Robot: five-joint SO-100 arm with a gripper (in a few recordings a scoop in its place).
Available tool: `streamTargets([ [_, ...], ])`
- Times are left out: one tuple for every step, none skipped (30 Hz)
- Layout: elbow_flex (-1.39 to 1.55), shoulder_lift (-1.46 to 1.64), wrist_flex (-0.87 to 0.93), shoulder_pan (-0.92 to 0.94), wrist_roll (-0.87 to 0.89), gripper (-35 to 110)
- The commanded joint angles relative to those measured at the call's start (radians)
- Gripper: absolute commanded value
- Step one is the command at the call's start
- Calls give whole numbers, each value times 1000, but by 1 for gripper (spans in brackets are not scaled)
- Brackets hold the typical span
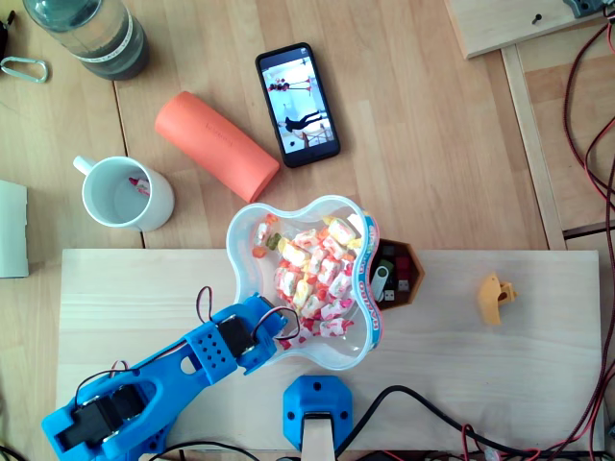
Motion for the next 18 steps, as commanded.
streamTargets([
  [-41, 18, 5, 9, -8, 4],
  [-41, 18, 5, 9, -12, 4],
  [-41, 18, 5, 9, -15, 4],
  [-41, 18, 5, 9, -18, 3],
  [-41, 17, 5, 9, -20, 3],
  [-41, 17, 5, 9, -21, 3],
  [-41, 17, 5, 9, -21, 3],
  [-40, 17, 5, 9, -21, 3],
  [-40, 17, 5, 9, -21, 3],
  [-40, 17, 5, 9, -15, 4],
  [-40, 18, 5, 9, -6, 4],
  [-40, 17, 5, 9, -6, 4],
  [-40, 17, 5, 9, -6, 4],
  [-41, 17, 5, 9, -6, 4],
  [-43, 18, 5, 9, -6, 4],
  [-43, 18, 5, 9, -6, 4],
  [-44, 20, 5, 9, -6, 4],
  [-46, 20, 5, 9, -6, 4],
])
